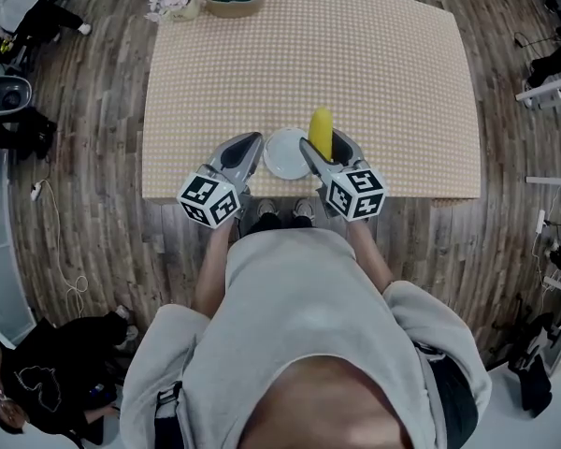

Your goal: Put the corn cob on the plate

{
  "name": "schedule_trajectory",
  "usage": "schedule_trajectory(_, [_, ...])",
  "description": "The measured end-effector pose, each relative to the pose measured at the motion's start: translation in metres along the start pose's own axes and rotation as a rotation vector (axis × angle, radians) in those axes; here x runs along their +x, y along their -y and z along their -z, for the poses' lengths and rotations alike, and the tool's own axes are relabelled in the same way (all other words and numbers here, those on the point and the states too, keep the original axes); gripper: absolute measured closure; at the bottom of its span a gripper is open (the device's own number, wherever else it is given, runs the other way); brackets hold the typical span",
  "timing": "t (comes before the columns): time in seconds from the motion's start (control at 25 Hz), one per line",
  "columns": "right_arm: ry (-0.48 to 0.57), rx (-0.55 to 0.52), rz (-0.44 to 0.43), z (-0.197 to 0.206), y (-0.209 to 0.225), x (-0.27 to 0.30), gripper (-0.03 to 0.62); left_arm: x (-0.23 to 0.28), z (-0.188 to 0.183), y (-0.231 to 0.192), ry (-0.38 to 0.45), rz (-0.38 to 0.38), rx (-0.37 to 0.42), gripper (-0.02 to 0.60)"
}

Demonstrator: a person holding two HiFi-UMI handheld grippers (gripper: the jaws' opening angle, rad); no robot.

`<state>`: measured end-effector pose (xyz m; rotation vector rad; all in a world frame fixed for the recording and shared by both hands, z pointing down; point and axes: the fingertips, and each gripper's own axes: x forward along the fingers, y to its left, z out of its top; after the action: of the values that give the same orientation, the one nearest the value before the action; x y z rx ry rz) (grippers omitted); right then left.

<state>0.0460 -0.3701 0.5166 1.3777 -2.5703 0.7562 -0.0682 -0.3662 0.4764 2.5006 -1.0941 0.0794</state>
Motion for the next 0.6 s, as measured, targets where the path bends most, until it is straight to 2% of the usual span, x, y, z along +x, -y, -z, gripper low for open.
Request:
schedule_trajectory(0.28, [-0.044, 0.026, 0.013, 0.019, -0.006, 0.003, 0.332, -0.01, 0.015, -0.009, -0.035, 0.0, -0.033, 0.574])
schedule_trajectory(0.6, [-0.138, 0.055, 0.03, 0.067, -0.011, -0.001, 0.332, -0.015, 0.052, -0.011, -0.097, 0.012, -0.088, 0.574])
